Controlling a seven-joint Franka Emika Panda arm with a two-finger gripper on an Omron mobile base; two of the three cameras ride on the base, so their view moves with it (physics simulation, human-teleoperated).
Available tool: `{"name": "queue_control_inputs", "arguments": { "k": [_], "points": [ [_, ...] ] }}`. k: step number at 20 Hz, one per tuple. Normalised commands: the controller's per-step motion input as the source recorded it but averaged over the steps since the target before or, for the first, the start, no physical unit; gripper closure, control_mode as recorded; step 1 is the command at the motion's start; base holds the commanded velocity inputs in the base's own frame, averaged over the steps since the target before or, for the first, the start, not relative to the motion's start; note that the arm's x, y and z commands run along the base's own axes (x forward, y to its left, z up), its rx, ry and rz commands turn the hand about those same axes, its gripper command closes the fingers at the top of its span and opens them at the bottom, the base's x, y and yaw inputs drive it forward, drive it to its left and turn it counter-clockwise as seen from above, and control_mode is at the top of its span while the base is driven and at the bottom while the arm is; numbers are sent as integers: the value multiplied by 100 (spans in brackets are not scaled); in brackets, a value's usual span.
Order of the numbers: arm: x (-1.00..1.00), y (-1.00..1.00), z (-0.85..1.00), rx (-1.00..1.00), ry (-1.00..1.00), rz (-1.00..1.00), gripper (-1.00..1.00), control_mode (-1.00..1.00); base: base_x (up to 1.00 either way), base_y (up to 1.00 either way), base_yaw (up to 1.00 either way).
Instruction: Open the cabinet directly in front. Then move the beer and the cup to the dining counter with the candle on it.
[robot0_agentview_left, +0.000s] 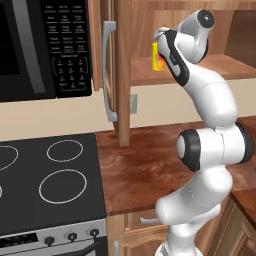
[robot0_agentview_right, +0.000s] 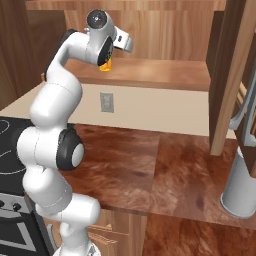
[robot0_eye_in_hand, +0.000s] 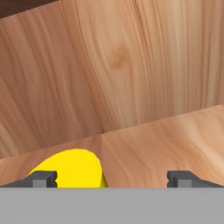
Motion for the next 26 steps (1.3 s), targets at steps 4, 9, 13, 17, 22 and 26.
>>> {"name": "queue_control_inputs", "arguments": {
  "k": [4, 9, 13, 17, 22, 26],
  "points": [
    [0, 0, 0, 0, 0, 0, -100, -100, 0, 0, 0],
    [0, 0, -20, -1, 0, 0, -100, -100, 0, 0, 0],
    [-2, 0, -43, -4, 0, 0, -100, -100, 0, 0, 0],
    [-2, 0, -45, -4, 0, 0, -100, -100, 0, 0, 0],
    [0, 0, -35, -5, 0, 0, 100, -100, 0, 0, 0],
    [0, 4, -12, -3, 0, 0, 100, -100, 0, 0, 0]
  ]
}}
